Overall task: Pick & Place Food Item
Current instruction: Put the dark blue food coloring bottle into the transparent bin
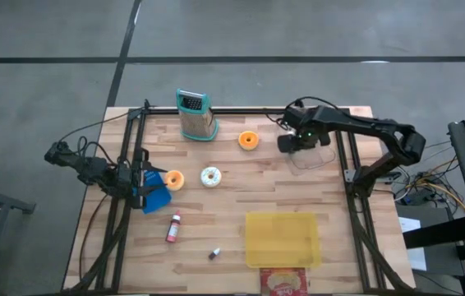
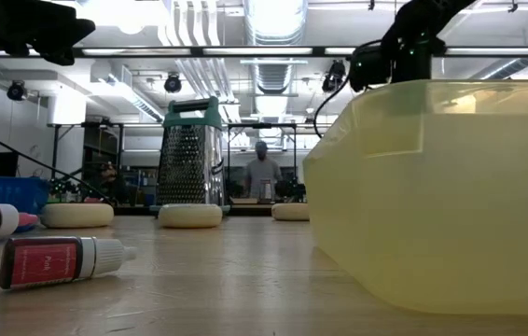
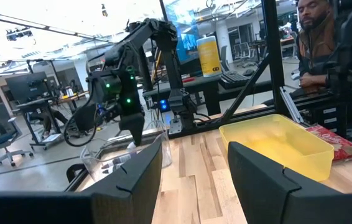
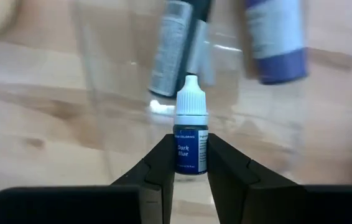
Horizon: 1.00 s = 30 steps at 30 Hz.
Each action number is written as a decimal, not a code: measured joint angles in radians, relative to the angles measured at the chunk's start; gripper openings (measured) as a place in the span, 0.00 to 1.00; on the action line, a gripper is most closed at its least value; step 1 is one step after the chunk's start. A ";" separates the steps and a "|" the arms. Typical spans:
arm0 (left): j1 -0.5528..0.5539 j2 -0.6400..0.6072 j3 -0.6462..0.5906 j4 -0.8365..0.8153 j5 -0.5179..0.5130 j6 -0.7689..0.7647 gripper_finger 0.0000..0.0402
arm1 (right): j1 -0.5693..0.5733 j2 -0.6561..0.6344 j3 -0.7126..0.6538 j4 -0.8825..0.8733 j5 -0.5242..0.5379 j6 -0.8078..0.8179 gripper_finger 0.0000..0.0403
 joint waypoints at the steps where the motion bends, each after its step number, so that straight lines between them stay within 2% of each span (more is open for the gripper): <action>1: 0.000 0.000 0.000 0.000 0.000 0.000 0.47 | -0.003 -0.002 0.001 -0.014 0.000 -0.027 0.18; 4: 0.000 0.000 0.000 0.000 0.000 0.000 0.47 | -0.009 -0.006 -0.014 -0.022 -0.001 -0.071 0.18; 11: 0.000 0.000 0.000 0.000 0.000 0.000 0.47 | -0.060 0.001 -0.106 -0.011 -0.004 0.001 0.18; 25: 0.000 0.000 0.000 0.000 0.000 0.000 0.47 | -0.082 0.001 -0.251 0.220 -0.027 -0.020 0.18; 30: 0.000 0.000 0.000 0.000 0.000 0.000 0.47 | -0.081 0.001 -0.280 0.218 -0.023 0.059 0.18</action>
